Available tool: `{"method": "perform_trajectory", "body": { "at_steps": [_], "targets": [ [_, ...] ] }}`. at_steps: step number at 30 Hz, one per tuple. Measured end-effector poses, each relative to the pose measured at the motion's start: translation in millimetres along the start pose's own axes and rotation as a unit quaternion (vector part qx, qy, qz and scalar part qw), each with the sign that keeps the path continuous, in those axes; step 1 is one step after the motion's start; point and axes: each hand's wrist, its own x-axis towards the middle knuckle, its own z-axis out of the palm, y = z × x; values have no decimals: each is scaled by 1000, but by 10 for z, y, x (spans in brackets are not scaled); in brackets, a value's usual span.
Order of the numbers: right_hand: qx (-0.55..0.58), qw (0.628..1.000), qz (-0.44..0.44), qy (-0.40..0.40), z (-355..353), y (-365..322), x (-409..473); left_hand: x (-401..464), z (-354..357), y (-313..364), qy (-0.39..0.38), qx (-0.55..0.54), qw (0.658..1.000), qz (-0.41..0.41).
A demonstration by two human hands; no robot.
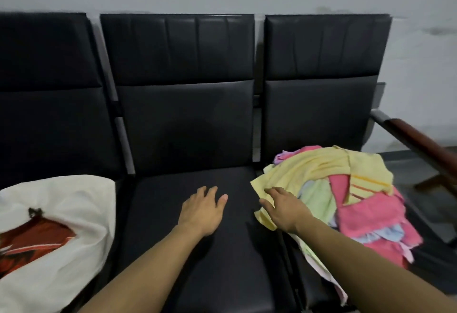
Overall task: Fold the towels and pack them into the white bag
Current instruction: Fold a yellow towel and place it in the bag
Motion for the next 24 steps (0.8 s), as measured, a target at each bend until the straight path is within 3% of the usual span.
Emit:
{"method": "perform_trajectory", "body": {
  "at_steps": [6, 12, 15, 21, 24],
  "targets": [
    [54, 994, 90, 9, -81, 850, 3, 287, 323, 679, -33, 1, 999, 20],
    [68, 974, 87, 198, -363, 1404, 132, 702, 718, 1148, -83, -60, 995, 11],
    [12, 972, 87, 219, -481, 1629, 251, 918, 935, 1289, -105, -128, 986, -27],
    [33, 970, 83, 225, -593, 1830, 453, 1187, 1213, 1379, -77, -198, 973, -86],
    [39, 968, 80, 233, -669, 1870, 529, 1202, 1239, 1348, -10, -223, 971, -89]
  ]
}}
